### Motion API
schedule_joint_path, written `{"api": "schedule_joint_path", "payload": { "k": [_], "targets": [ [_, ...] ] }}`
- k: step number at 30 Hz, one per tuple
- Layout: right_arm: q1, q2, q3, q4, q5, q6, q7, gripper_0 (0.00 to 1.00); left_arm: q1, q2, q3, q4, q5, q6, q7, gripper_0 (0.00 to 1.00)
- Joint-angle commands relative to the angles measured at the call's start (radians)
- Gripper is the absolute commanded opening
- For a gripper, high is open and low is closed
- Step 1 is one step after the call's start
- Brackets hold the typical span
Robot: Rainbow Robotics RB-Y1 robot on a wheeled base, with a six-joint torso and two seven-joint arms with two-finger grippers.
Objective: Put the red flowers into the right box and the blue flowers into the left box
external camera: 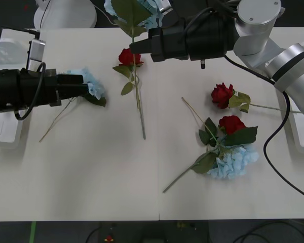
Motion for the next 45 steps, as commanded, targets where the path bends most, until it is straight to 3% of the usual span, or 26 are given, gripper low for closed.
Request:
{"api": "schedule_joint_path", "payload": {
  "k": [1,15,23,24,25,26,28,45],
  "targets": [
    [-0.043,0.033,0.006,-0.03,-0.004,-0.01,-0.04,0.0,-0.051,-0.093,0.002,-0.003,-0.056,0.0,-0.009,1.0],
    [-0.049,0.047,0.006,-0.03,-0.01,-0.014,-0.05,0.0,-0.068,-0.294,-0.004,-0.003,-0.186,0.012,0.054,1.0],
    [-0.049,0.047,0.006,-0.03,-0.013,-0.014,-0.052,0.0,-0.091,-0.315,-0.115,-0.003,-0.134,0.138,0.078,1.0],
    [-0.049,0.047,0.006,-0.03,-0.013,-0.014,-0.052,0.0,-0.094,-0.319,-0.124,-0.003,-0.134,0.147,0.078,0.88],
    [-0.049,0.047,0.006,-0.03,-0.013,-0.014,-0.052,0.0,-0.095,-0.322,-0.128,-0.003,-0.134,0.155,0.08,0.67],
    [-0.049,0.047,0.006,-0.03,-0.013,-0.013,-0.053,0.0,-0.095,-0.323,-0.13,-0.003,-0.136,0.155,0.08,0.55],
    [-0.049,0.047,0.006,-0.03,-0.013,-0.013,-0.053,0.0,-0.095,-0.325,-0.133,-0.003,-0.134,0.152,0.083,0.0],
    [-0.049,0.047,0.006,-0.03,-0.014,-0.014,-0.06,0.0,-0.095,-0.325,-0.133,-0.003,-0.111,0.135,0.086,0.0]
  ]
}}
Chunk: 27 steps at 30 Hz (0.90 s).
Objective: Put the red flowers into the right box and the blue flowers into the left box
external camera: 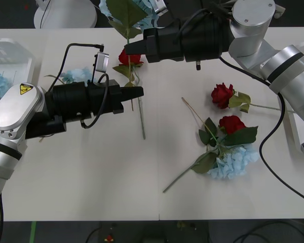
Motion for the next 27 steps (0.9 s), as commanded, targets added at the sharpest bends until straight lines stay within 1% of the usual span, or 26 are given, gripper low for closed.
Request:
{"api": "schedule_joint_path", "payload": {
  "k": [1,2,3,4,5,6,7,8,17,23,27],
  "targets": [
    [-0.049,0.024,0.006,-0.03,-0.013,-0.012,-0.038,0.0,-0.042,-0.021,-0.003,-0.008,0.019,-0.008,0.041,0.0],
    [-0.049,0.024,0.006,-0.03,-0.015,-0.012,-0.039,0.0,-0.042,-0.021,-0.002,-0.01,0.021,-0.008,0.039,0.0],
    [-0.049,0.024,0.006,-0.03,-0.015,-0.012,-0.039,0.03,-0.042,-0.021,-0.002,-0.008,0.024,-0.008,0.041,0.0],
    [-0.049,0.024,0.006,-0.03,-0.015,-0.012,-0.041,0.28,-0.042,-0.02,-0.002,-0.008,0.027,-0.008,0.041,0.0],
    [-0.049,0.024,0.006,-0.03,-0.015,-0.015,-0.038,0.47,-0.042,-0.02,-0.002,-0.008,0.029,-0.008,0.041,0.0],
    [-0.049,0.024,0.006,-0.028,-0.016,-0.017,-0.043,0.7,-0.042,-0.02,-0.002,-0.008,0.03,-0.008,0.039,0.0],
    [-0.049,0.024,0.006,-0.03,-0.019,-0.017,-0.046,0.8,-0.042,-0.02,-0.002,-0.01,0.03,-0.008,0.041,0.0],
    [-0.049,0.024,0.006,-0.03,-0.019,-0.02,-0.052,1.0,-0.042,-0.02,0.001,-0.008,0.032,-0.008,0.039,0.0],
    [-0.047,0.021,0.006,-0.03,-0.016,-0.035,-0.066,1.0,-0.042,0.013,0.033,-0.013,0.052,-0.034,0.038,0.0],
    [-0.05,0.01,0.006,-0.03,0.001,-0.032,-0.056,1.0,-0.036,0.071,0.073,-0.013,0.078,-0.042,0.038,0.0],
    [-0.069,-0.027,0.006,-0.03,0.073,0.018,-0.059,1.0,0.028,0.149,0.168,-0.039,0.082,-0.045,0.039,0.0]
  ]
}}
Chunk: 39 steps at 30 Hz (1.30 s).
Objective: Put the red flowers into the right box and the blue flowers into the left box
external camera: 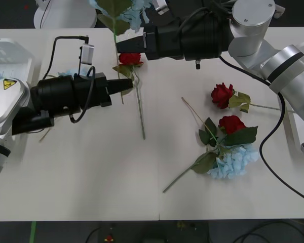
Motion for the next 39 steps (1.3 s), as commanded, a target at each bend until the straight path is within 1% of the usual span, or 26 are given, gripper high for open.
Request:
{"api": "schedule_joint_path", "payload": {
  "k": [1,5,10,14,17,18,19,21,24,27,30,33,39],
  "targets": [
    [-0.069,-0.032,0.006,-0.03,0.07,0.05,-0.021,1.0,0.04,0.113,0.131,-0.047,0.018,-0.012,0.039,0.0],
    [-0.081,-0.101,0.006,-0.03,0.196,0.164,-0.007,1.0,0.132,0.208,0.252,-0.079,0.01,-0.012,0.051,0.0],
    [-0.097,-0.189,0.006,-0.03,0.315,0.302,0.014,1.0,0.221,0.325,0.394,-0.079,-0.056,-0.009,0.062,0.0],
    [-0.109,-0.273,0.006,-0.036,0.447,0.395,0.04,1.0,0.293,0.396,0.526,-0.079,-0.169,-0.009,0.071,0.0],
    [-0.109,-0.353,0.009,-0.057,0.599,0.447,0.141,1.0,0.336,0.449,0.614,-0.073,-0.307,-0.009,0.09,0.0],
    [-0.107,-0.365,0.014,-0.057,0.617,0.455,0.163,1.0,0.34,0.46,0.623,-0.071,-0.335,-0.009,0.093,0.0],
    [-0.109,-0.396,0.037,-0.059,0.662,0.46,0.215,1.0,0.343,0.484,0.641,-0.056,-0.398,-0.009,0.1,0.0],
    [-0.109,-0.428,0.074,-0.057,0.693,0.455,0.27,1.0,0.345,0.515,0.648,-0.029,-0.45,-0.009,0.105,0.0],
    [-0.109,-0.48,0.14,-0.057,0.743,0.411,0.37,1.0,0.334,0.573,0.643,0.047,-0.521,-0.005,0.113,0.0],
    [-0.107,-0.506,0.203,-0.036,0.795,0.374,0.441,1.0,0.297,0.603,0.629,0.139,-0.603,-0.005,0.12,0.0],
    [-0.109,-0.497,0.25,0.024,0.815,0.36,0.496,1.0,0.242,0.61,0.598,0.237,-0.682,-0.005,0.125,0.0],
    [-0.109,-0.475,0.293,0.084,0.814,0.319,0.545,1.0,0.173,0.609,0.568,0.34,-0.78,-0.002,0.132,0.0],
    [-0.109,-0.417,0.316,0.187,0.826,0.3,0.551,1.0,0.084,0.609,0.483,0.478,-0.941,0.046,0.134,0.0]
  ]
}}
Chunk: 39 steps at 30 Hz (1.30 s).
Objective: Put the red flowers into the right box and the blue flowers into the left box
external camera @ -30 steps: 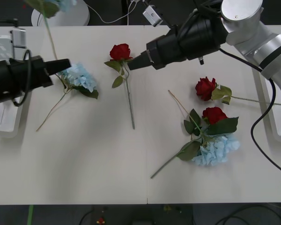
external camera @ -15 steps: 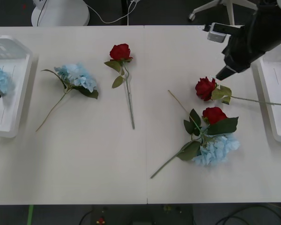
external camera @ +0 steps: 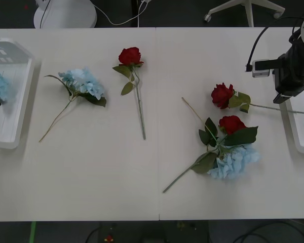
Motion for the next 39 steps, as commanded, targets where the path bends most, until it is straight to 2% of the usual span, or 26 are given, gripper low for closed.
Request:
{"api": "schedule_joint_path", "payload": {
  "k": [1,4,7,14,15,16,17,24,27,30,36,39],
  "targets": [
    [-0.054,0.057,0.005,0.082,0.024,-0.008,0.014,1.0,-0.086,0.049,-0.077,0.062,-0.101,0.055,0.048,0.0],
    [-0.054,0.083,0.005,0.121,0.034,-0.008,0.016,1.0,-0.109,0.049,-0.116,0.094,-0.155,0.083,0.054,0.0],
    [-0.054,0.135,0.005,0.186,0.044,-0.011,0.022,1.0,-0.178,0.043,-0.219,0.16,-0.181,0.106,0.068,0.0],
    [-0.053,0.213,0.005,0.269,0.079,-0.08,0.011,1.0,-0.191,0.041,-0.288,0.175,-0.153,0.135,0.073,0.0],
    [-0.053,0.224,0.005,0.282,0.082,-0.093,0.01,1.0,-0.191,0.043,-0.289,0.175,-0.15,0.137,0.07,0.18],
    [-0.054,0.238,0.005,0.304,0.085,-0.111,0.01,1.0,-0.191,0.043,-0.288,0.172,-0.143,0.14,0.065,0.72],
    [-0.053,0.247,0.005,0.318,0.088,-0.125,0.01,1.0,-0.191,0.043,-0.288,0.167,-0.138,0.141,0.062,1.0],
    [-0.054,0.307,0.003,0.401,0.131,-0.197,0.016,1.0,-0.191,0.043,-0.263,0.115,-0.041,0.138,-0.065,1.0],
    [-0.054,0.317,0.003,0.425,0.134,-0.212,0.014,1.0,-0.191,0.043,-0.231,0.063,0.035,0.068,-0.119,1.0],
    [-0.054,0.317,0.003,0.434,0.133,-0.214,0.013,0.88,-0.191,0.043,-0.203,0.005,0.088,-0.041,-0.111,1.0],
    [-0.054,0.333,0.005,0.463,0.131,-0.215,0.011,0.82,-0.191,0.043,-0.2,-0.095,0.173,-0.193,-0.084,1.0],
    [-0.054,0.337,0.005,0.471,0.13,-0.218,0.01,0.71,-0.191,0.038,-0.225,-0.141,0.189,-0.212,-0.035,1.0]
  ]
}}
